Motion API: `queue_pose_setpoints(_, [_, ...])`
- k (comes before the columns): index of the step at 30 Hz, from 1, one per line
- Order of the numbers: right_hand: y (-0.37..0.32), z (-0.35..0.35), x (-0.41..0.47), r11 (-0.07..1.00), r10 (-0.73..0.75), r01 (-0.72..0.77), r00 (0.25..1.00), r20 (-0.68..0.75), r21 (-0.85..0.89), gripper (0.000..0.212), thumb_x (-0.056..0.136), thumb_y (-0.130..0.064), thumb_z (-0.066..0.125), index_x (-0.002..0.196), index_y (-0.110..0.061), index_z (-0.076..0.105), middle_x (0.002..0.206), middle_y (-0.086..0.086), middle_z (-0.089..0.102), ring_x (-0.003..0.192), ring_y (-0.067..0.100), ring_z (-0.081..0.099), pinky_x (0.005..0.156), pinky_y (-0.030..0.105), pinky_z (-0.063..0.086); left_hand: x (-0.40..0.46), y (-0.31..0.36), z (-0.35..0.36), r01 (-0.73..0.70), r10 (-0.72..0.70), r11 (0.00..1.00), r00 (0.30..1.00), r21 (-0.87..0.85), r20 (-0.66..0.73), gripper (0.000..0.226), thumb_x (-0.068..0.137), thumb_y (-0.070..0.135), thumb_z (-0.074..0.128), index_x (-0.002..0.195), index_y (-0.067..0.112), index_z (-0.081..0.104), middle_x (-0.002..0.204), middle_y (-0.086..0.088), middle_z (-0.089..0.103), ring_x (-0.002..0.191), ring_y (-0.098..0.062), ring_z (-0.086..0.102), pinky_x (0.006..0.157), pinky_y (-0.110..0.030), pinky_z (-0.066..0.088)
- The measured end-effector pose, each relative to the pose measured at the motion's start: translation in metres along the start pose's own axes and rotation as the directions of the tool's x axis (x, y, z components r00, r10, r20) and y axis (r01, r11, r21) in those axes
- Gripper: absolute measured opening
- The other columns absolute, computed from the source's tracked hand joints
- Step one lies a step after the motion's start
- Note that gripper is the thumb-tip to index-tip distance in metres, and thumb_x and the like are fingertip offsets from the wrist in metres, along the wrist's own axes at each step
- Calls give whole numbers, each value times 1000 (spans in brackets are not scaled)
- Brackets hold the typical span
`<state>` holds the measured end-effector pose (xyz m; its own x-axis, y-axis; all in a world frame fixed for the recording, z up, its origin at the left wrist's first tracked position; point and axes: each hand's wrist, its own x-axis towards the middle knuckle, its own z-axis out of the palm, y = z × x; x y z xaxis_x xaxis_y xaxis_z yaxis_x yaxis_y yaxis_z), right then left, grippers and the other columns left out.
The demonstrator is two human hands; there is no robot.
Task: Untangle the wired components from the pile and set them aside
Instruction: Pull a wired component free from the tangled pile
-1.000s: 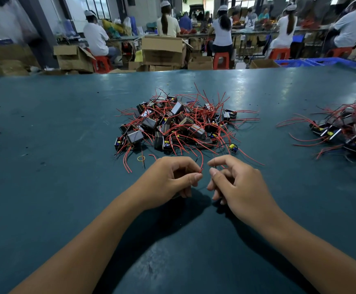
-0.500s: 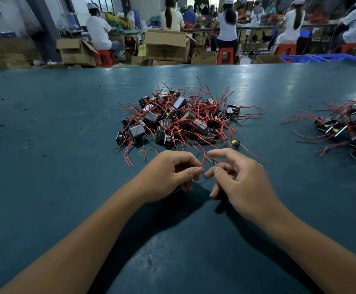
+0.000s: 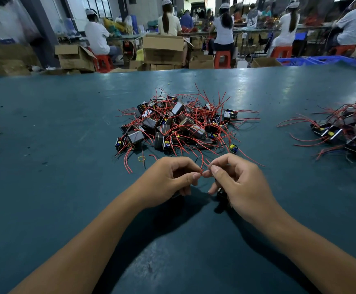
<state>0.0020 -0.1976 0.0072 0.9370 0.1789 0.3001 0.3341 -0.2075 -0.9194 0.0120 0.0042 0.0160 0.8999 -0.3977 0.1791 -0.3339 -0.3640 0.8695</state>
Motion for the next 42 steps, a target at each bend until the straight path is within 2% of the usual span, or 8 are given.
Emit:
queue_pose_setpoints(3, [-1, -2, 1, 993, -16, 15, 1000, -14, -113, 12, 90, -34, 62, 84, -26, 68, 75, -2, 72, 70, 21, 68, 67, 48, 57, 1, -1, -1, 5, -5, 1000, 1000, 11, -4, 13, 96, 20, 64, 92, 8, 67, 73, -4, 68, 63, -14, 66, 63, -27, 55])
queue_pose_setpoints(8, [2, -2, 3, 998, 1, -4, 999, -52, -55, 13, 89, -21, 67, 77, -24, 70, 96, -16, 74, 85, 13, 72, 79, 44, 58, 1, -3, -2, 8, -8, 1000, 1000, 8, 9, 12, 96, 21, 64, 93, 10, 68, 79, -12, 69, 65, -17, 66, 65, -33, 56])
queue_pose_setpoints(11, [4, -1, 5, 999, -8, 7, 999, -31, -35, 18, 90, -14, 68, 75, -23, 70, 98, -15, 74, 86, 11, 72, 77, 35, 59, 1, -4, -3, 15, -15, 1000, 1000, 3, 11, 11, 96, 23, 65, 93, 12, 68, 76, -10, 68, 65, -16, 66, 64, -30, 55])
queue_pose_setpoints(16, [7, 1, 6, 995, -8, 8, 1000, -5, 102, 13, 95, -7, 63, 85, -14, 69, 81, 5, 74, 78, 18, 75, 66, 34, 61, 2, -4, -2, 15, -15, 1000, 1000, 11, 22, 11, 97, 22, 64, 94, 12, 68, 70, -2, 68, 63, -13, 65, 60, -22, 52])
queue_pose_setpoints(24, [10, 5, 7, 997, 27, -26, 1000, -6, 76, 10, 93, -12, 66, 89, -21, 66, 72, 4, 73, 54, 16, 66, 46, 22, 46, 2, 0, 1, 19, -19, 1000, 1000, -15, 5, 11, 97, 16, 64, 91, 9, 68, 66, 9, 67, 60, -9, 64, 56, -16, 46])
queue_pose_setpoints(35, [7, 7, 7, 986, 53, -54, 999, 7, 155, 11, 91, -8, 68, 85, -16, 70, 68, 2, 69, 55, 6, 56, 54, 18, 44, 4, 0, 5, 35, -39, 995, 998, -90, -41, 10, 97, 13, 64, 89, 9, 68, 64, 8, 69, 57, -8, 63, 54, -16, 46])
queue_pose_setpoints(38, [7, 7, 8, 986, 41, -39, 999, -7, 161, 9, 88, -9, 72, 83, -16, 71, 66, -2, 67, 55, 5, 54, 54, 16, 43, 5, -1, 6, 27, -38, 988, 997, -153, -69, 5, 95, 9, 65, 94, 4, 63, 72, -3, 70, 59, -16, 63, 56, -23, 51])
queue_pose_setpoints(42, [8, 10, 9, 987, 31, -24, 999, -37, 156, 10, 88, -9, 73, 80, -16, 72, 65, -3, 67, 54, 4, 53, 53, 14, 41, 6, -2, 9, 32, -53, 972, 995, -232, -84, 17, 90, 10, 69, 100, 6, 56, 76, -11, 67, 59, -22, 61, 55, -27, 53])
